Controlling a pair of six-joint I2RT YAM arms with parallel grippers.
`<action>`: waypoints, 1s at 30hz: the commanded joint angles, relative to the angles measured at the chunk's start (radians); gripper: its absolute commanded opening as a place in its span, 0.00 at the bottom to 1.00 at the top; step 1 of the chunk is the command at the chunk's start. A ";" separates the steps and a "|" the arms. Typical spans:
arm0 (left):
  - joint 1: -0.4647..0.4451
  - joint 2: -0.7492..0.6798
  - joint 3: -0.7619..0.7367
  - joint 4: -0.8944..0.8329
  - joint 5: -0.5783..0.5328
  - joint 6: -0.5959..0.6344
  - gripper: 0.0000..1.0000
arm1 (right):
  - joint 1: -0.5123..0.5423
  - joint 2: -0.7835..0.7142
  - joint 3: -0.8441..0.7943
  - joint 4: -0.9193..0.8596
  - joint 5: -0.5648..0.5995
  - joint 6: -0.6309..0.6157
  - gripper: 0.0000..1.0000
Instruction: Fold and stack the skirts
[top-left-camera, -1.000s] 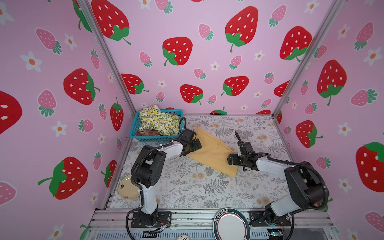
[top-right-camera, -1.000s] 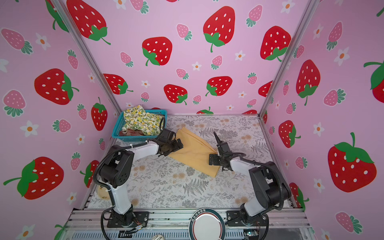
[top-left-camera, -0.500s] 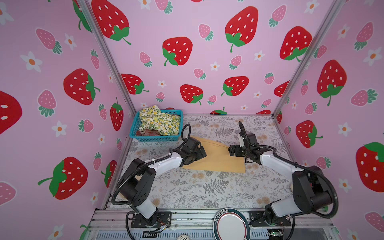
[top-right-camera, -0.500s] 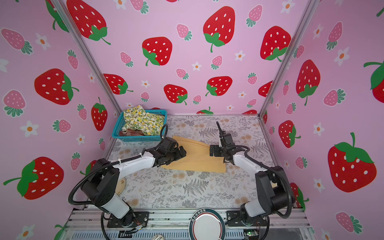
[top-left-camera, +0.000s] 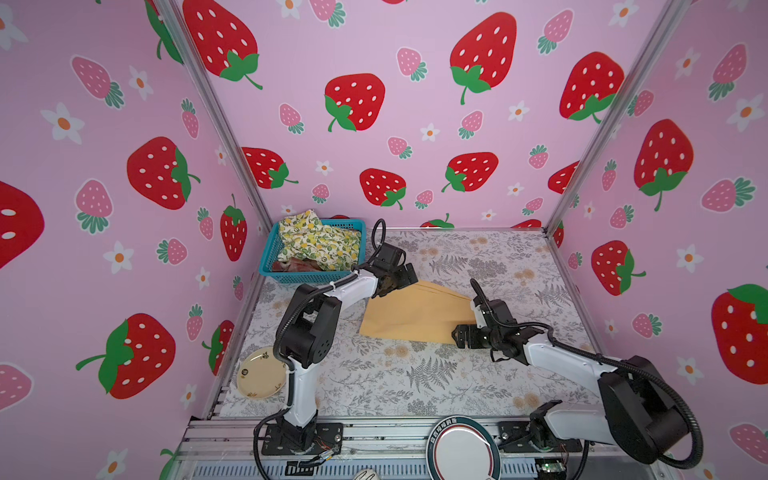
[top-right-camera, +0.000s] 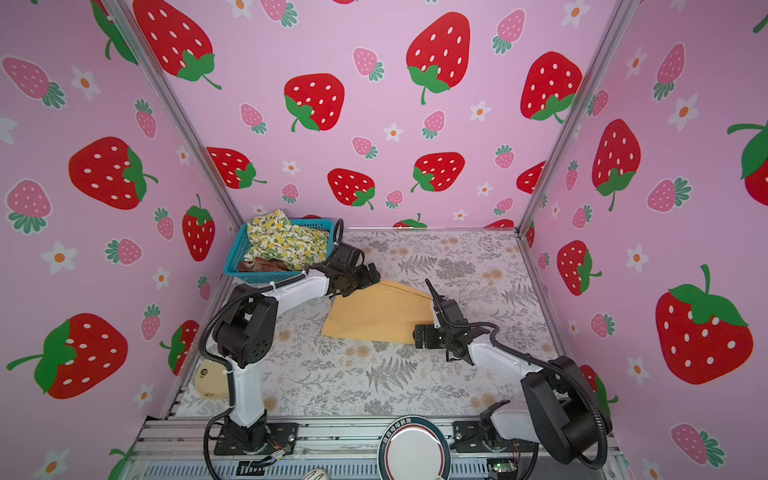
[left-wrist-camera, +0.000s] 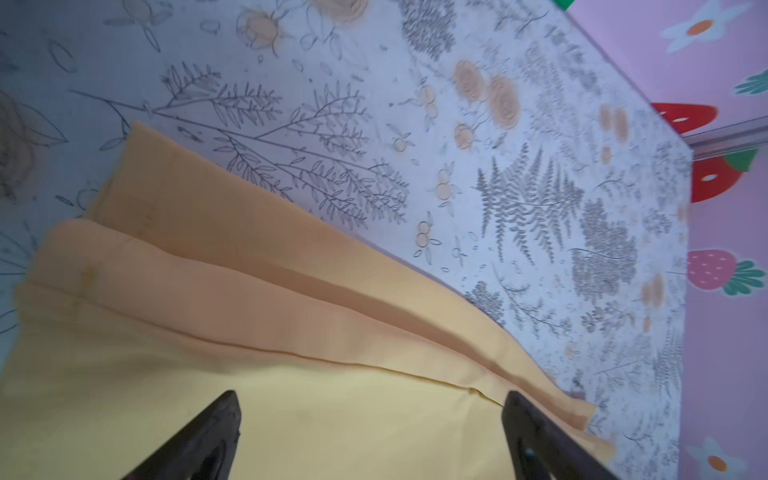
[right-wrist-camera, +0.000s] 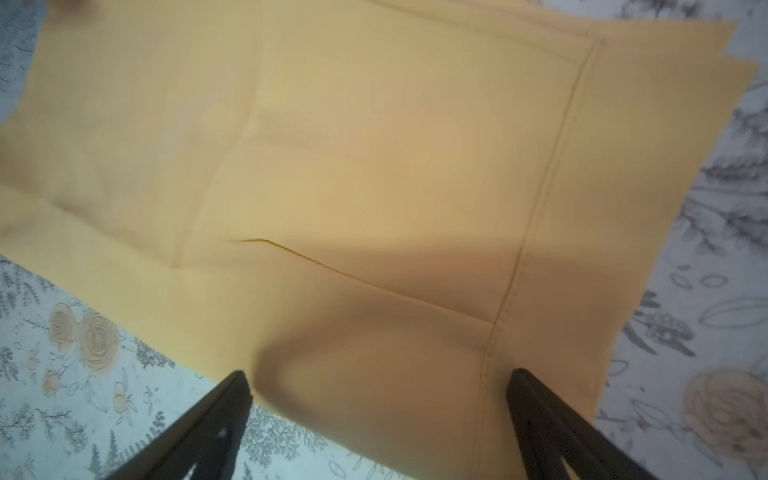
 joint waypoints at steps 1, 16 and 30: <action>0.004 0.036 0.091 -0.061 0.010 0.024 0.99 | 0.005 -0.024 -0.047 0.025 0.002 0.059 1.00; 0.008 -0.121 -0.134 0.015 -0.007 -0.029 0.99 | -0.028 -0.017 0.022 -0.053 0.114 0.006 1.00; -0.085 -0.366 -0.494 0.181 -0.061 -0.110 0.99 | -0.094 0.288 0.308 -0.047 0.092 -0.133 1.00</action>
